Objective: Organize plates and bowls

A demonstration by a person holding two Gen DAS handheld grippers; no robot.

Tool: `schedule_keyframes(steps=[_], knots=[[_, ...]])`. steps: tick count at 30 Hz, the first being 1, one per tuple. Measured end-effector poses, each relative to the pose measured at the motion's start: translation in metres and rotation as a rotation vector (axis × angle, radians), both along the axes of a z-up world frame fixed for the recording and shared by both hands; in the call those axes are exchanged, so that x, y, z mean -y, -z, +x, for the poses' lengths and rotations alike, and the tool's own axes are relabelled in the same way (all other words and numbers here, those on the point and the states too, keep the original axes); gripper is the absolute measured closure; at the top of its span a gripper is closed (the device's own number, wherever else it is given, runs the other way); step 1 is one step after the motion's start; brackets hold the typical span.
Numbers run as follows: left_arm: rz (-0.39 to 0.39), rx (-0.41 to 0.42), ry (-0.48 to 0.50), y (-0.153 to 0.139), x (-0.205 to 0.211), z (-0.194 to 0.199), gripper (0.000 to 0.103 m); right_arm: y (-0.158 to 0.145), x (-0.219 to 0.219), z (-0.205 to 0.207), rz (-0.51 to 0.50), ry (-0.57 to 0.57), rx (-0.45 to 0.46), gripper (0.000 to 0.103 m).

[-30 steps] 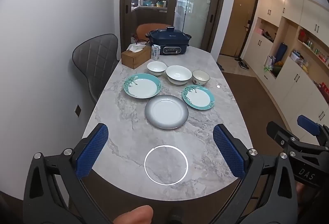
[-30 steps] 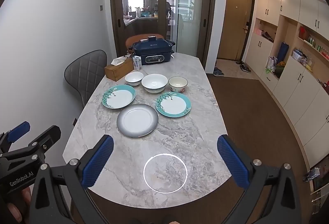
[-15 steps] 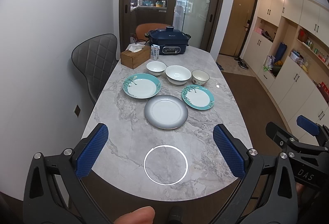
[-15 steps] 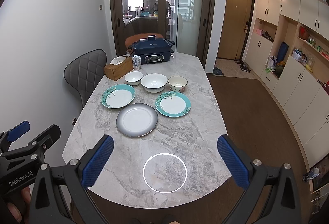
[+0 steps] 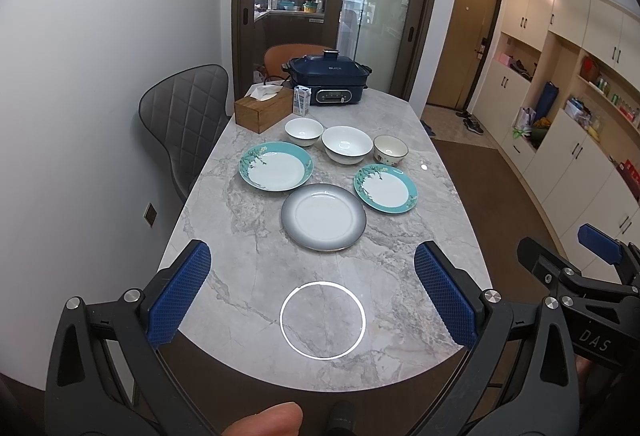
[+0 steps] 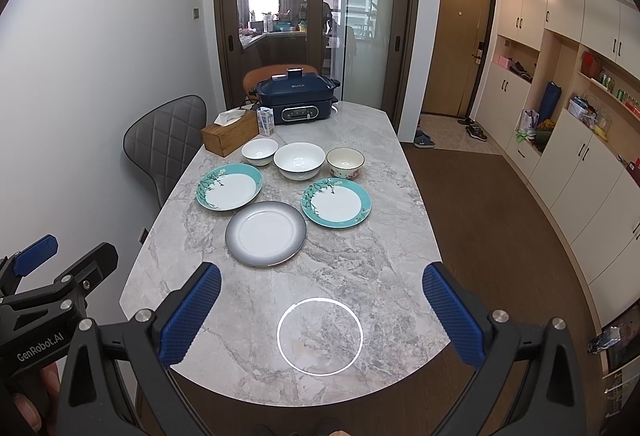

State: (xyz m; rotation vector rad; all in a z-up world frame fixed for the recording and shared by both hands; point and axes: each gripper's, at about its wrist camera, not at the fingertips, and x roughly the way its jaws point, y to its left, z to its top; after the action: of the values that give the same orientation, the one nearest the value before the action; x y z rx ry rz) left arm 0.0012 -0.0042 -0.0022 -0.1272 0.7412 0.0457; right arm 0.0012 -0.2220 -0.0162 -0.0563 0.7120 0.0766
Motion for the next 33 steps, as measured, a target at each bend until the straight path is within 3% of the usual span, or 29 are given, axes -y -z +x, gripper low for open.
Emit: schedule_keyframes(steps=[33], knots=[[0.0, -0.001, 0.002, 0.0018, -0.0008, 0.0003, 0.0, 0.0011, -0.0017, 0.0002, -0.003, 0.0, -0.003, 0.0]])
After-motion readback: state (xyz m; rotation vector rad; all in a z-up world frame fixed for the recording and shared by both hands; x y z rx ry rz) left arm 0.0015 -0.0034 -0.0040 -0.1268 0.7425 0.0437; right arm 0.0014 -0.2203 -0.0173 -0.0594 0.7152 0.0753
